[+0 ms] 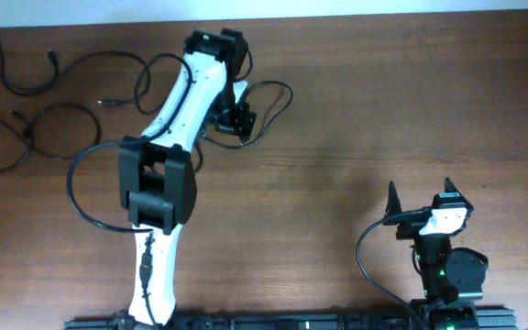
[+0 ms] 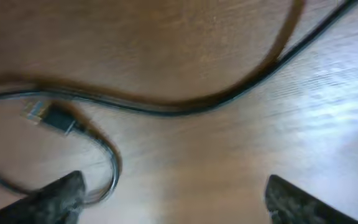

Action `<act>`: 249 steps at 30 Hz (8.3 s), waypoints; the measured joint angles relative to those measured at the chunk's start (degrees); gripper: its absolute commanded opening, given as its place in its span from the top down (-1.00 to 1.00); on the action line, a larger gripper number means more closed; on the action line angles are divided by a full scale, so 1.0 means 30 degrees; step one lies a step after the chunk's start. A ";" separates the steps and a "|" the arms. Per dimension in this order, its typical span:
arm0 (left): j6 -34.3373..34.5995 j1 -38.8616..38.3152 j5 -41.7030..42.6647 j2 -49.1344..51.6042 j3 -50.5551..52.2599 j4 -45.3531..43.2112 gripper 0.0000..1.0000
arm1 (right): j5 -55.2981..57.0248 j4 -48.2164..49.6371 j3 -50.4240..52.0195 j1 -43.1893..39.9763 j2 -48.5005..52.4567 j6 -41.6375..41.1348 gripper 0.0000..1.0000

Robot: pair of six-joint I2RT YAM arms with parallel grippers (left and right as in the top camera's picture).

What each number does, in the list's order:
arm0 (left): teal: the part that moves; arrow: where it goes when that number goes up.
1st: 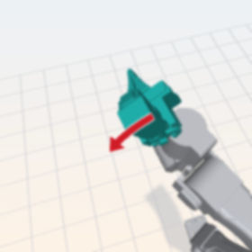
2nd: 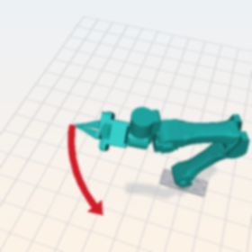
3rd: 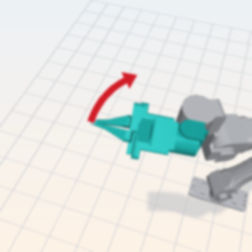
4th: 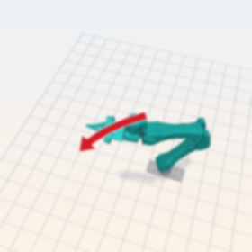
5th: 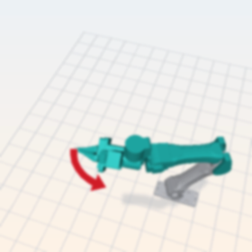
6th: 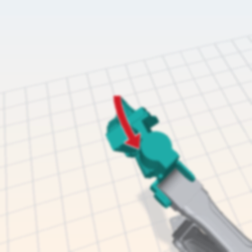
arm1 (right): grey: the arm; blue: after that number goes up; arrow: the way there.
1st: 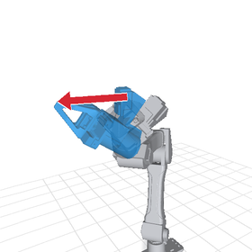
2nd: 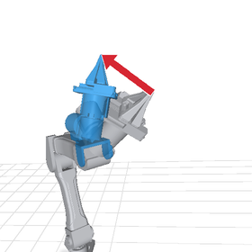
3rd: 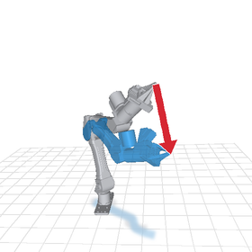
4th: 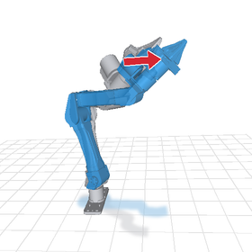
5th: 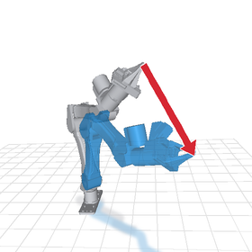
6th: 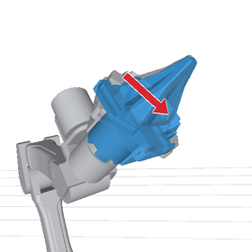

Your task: Untangle cables

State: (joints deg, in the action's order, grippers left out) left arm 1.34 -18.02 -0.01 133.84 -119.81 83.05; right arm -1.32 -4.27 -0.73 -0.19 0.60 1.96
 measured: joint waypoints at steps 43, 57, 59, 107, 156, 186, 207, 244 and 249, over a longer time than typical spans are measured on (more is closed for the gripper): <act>0.0634 0.0342 0.0364 -0.6812 0.6207 -0.9486 1.00 | 0.0007 -0.0007 0.0000 0.0000 -0.0007 0.0007 -0.97; 1.3595 0.7890 -0.2186 -1.3012 0.5916 -0.6295 1.00 | 0.0007 -0.0007 0.0000 0.0000 -0.0007 -0.0007 -0.97; 1.4535 0.8830 -0.2222 -1.3012 0.5916 -0.6120 1.00 | 0.0000 -0.0007 0.0000 0.0000 -0.0007 0.0000 -0.97; 1.6968 1.8804 -0.8021 -0.3716 0.7912 -0.8786 0.22 | 0.0007 -0.0007 0.0000 0.0000 -0.0007 0.0007 -0.97; 0.7213 1.5242 0.0342 -0.8510 1.0659 -0.5260 1.00 | 0.0007 -0.0007 0.0000 0.0000 -0.0007 0.0007 -0.97; 1.4345 1.6925 -0.8000 -0.8502 1.6247 -0.7883 0.76 | 0.0007 -0.0007 0.0000 0.0000 -0.0007 0.0000 -0.97; 0.9857 1.7515 -0.1115 -0.8510 1.2123 -0.8561 -0.76 | 0.0007 -0.0007 0.0000 0.0000 -0.0007 0.0000 -0.97; 1.0484 1.9679 -0.2433 -0.6244 1.3580 -1.1570 -0.55 | 0.0007 -0.0007 0.0000 0.0000 -0.0007 0.0000 -0.97; 1.0484 1.9679 -0.2441 -0.6237 1.2910 -1.0353 -0.39 | 0.0007 -0.0007 0.0000 0.0000 -0.0007 0.0000 -0.97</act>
State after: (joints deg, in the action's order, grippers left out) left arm 32.80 41.01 -7.33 115.13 -81.08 51.99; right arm -1.30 -4.29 -0.73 -0.19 0.58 1.96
